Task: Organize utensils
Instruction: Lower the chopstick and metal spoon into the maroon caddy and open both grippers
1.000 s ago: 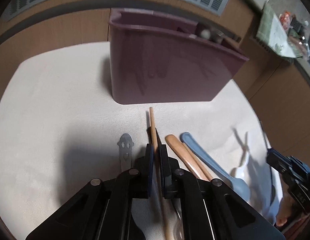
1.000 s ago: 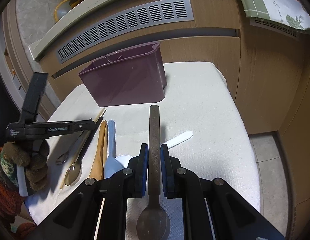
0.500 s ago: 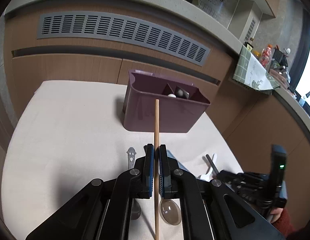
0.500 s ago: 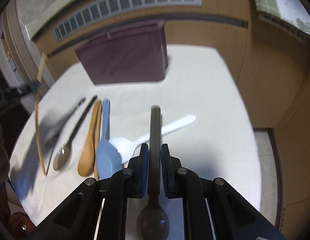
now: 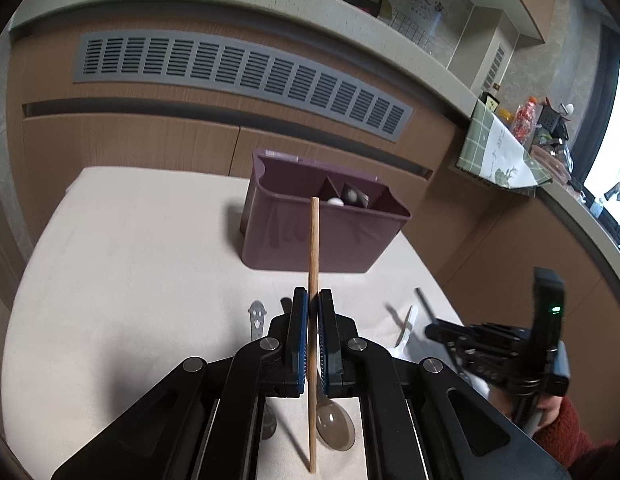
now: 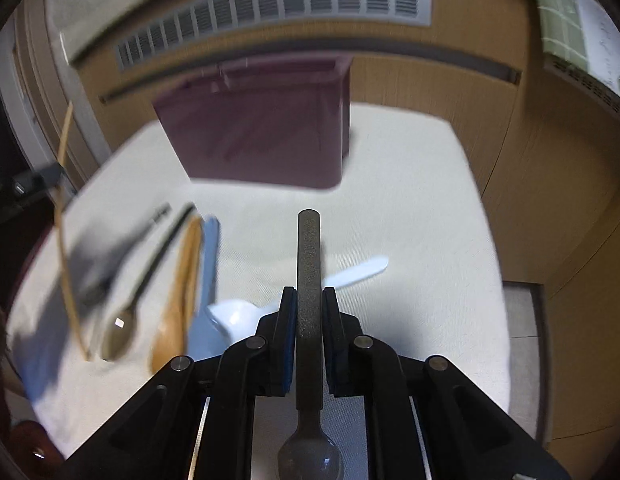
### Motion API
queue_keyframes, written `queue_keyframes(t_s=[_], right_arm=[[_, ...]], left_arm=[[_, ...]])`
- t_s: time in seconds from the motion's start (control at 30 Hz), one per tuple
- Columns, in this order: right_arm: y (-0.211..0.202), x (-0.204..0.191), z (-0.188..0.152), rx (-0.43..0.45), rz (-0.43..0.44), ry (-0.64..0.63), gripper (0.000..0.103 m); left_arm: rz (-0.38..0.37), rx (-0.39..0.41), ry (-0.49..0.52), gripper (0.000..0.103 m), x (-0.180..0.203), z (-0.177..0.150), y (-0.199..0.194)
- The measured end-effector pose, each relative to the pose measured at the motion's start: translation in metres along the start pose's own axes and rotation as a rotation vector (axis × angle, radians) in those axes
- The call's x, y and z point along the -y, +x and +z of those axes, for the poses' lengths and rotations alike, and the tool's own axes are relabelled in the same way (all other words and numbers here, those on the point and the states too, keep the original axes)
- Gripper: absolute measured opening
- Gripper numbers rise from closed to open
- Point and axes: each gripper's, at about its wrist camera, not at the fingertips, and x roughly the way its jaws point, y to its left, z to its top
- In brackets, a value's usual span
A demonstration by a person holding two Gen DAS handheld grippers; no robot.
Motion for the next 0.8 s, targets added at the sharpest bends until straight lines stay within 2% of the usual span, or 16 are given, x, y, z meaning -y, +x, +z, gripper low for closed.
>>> queue_keyframes(t_s=[0.2, 0.33, 0.43, 0.53, 0.57, 0.67, 0.8], right_arm=[[-0.048, -0.002, 0.027, 0.155, -0.033, -0.001, 0.01], [-0.099, -0.012, 0.083, 0.37, -0.061, -0.033, 0.011], [-0.128, -0.016, 0.14, 0.546, -0.015, -0.009, 0.011], [-0.124, -0.012, 0.176, 0.621, 0.077, 0.039, 0.011], [-0.117, -0.007, 0.185, 0.653, 0.135, 0.062, 0.011], [-0.091, -0.001, 0.192, 0.677, 0.215, 0.087, 0.011], [-0.058, -0.014, 0.192, 0.654, 0.143, 0.073, 0.011]], left_arm=[[-0.004, 0.086, 0.034, 0.005, 0.016, 0.02, -0.02], [-0.024, 0.217, 0.067, 0.005, 0.033, 0.069, -0.049], [-0.02, 0.346, 0.105, 0.005, 0.051, 0.116, -0.067], [-0.001, 0.439, 0.086, 0.005, 0.055, 0.153, -0.066], [0.004, 0.457, 0.067, 0.005, 0.052, 0.163, -0.061], [0.027, 0.459, 0.043, 0.005, 0.042, 0.176, -0.04], [0.062, 0.444, 0.039, 0.005, 0.03, 0.174, -0.011]])
